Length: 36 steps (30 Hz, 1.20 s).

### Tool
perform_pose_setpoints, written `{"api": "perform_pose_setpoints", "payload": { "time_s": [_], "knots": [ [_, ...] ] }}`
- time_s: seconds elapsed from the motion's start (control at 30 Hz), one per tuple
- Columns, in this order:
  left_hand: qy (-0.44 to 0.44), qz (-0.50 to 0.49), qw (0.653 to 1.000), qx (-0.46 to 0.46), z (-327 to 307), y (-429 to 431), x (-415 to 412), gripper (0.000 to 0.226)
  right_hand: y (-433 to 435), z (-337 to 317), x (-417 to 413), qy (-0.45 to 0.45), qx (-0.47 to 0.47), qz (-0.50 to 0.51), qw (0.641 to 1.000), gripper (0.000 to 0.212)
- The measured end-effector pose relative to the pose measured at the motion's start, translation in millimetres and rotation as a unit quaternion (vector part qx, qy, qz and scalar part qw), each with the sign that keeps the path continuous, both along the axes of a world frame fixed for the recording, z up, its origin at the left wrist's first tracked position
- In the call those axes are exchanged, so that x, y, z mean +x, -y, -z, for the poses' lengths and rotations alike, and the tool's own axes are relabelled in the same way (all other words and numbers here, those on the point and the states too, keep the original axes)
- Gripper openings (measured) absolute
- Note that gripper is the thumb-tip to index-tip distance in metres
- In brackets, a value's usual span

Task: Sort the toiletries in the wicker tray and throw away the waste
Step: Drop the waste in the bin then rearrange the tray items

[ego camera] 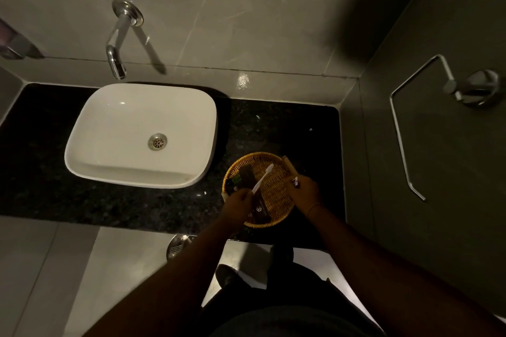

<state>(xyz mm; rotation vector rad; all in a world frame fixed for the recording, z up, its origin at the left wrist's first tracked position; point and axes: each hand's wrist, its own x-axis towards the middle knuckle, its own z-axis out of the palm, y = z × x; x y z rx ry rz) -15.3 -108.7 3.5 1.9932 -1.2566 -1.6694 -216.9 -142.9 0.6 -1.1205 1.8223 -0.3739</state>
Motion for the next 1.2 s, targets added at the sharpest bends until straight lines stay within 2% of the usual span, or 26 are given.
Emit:
{"api": "perform_pose_setpoints", "payload": {
  "time_s": [0.1, 0.23, 0.4, 0.5, 0.7, 0.87, 1.0, 1.1, 1.2],
  "knots": [
    [0.031, 0.018, 0.999, 0.000, 4.7, 4.3, -3.7, 0.032, -1.1, 4.8, -2.3, 0.020, 0.008, 0.019, 1.000, 0.025],
    [0.057, 0.021, 0.998, -0.019, 10.7, 10.3, -9.2, 0.033, -1.9, 12.8, -0.6, 0.085, 0.028, 0.112, 0.990, 0.026],
    [0.062, -0.050, 0.996, -0.034, 18.1, 14.2, -16.1, 0.034, -4.1, 22.2, 5.6, 0.158, 0.072, 0.215, 0.961, 0.027],
    [0.069, -0.102, 0.992, -0.011, 20.2, 15.8, -17.1, 0.035, -1.2, 27.9, 10.9, 0.186, 0.095, 0.231, 0.950, 0.034],
    [0.098, -0.100, 0.990, -0.008, 24.3, 27.2, -24.6, 0.032, 6.8, 37.1, 22.9, 0.208, 0.136, 0.318, 0.915, 0.038],
    [0.121, -0.080, 0.989, -0.003, 28.0, 36.5, -34.5, 0.034, 6.4, 42.7, 21.7, 0.095, 0.141, 0.228, 0.959, 0.043],
    [0.082, -0.167, 0.982, 0.022, 28.6, 42.0, -43.3, 0.032, 8.7, 40.0, 17.5, -0.020, 0.125, 0.140, 0.982, 0.053],
    [0.013, -0.244, 0.968, 0.057, 27.9, 44.1, -47.6, 0.027, 7.7, 44.2, 12.4, -0.024, 0.112, 0.122, 0.986, 0.047],
    [-0.001, -0.238, 0.970, 0.058, 27.2, 45.4, -48.3, 0.021, 7.4, 46.7, 9.4, -0.012, 0.109, 0.118, 0.987, 0.038]
  ]
}}
